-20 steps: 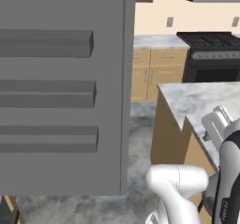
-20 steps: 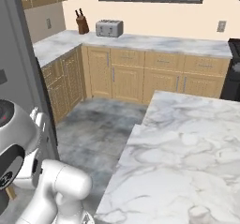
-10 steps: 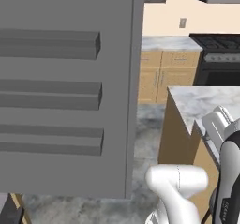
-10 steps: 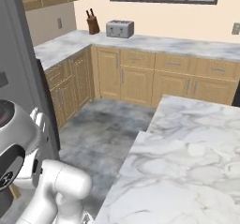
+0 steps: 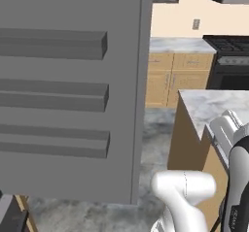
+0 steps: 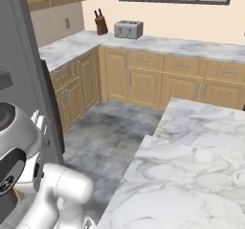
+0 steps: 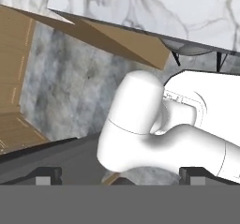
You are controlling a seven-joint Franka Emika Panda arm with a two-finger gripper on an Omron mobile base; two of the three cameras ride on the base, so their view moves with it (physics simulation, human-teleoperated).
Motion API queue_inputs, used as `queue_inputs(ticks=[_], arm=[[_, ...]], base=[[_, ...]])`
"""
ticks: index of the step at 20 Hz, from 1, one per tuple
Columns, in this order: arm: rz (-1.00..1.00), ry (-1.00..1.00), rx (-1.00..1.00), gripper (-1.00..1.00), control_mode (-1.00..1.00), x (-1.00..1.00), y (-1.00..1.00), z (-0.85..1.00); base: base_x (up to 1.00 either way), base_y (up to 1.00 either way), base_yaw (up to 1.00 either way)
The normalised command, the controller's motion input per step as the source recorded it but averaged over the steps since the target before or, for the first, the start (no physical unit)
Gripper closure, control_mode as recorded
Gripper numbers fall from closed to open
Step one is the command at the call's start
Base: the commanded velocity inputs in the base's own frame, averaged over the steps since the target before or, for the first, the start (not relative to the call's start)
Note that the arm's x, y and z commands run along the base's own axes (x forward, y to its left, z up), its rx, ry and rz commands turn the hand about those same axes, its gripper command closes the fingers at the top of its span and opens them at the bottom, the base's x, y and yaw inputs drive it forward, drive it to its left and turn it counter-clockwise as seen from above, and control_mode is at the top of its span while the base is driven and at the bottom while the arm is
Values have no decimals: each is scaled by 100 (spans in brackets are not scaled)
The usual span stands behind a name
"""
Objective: Place the steak on the counter behind the older steak on the same shelf of the fridge to maintain FIFO order. Close the fridge door when finished.
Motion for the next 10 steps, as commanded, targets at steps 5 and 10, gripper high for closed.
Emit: queue_inputs(ticks=[5, 10], arm=[[0, 0, 0, -100, 100, 0, 0, 0], [0, 0, 0, -100, 100, 0, 0, 0]], base=[[-99, -10, 0], [-100, 0, -8]])
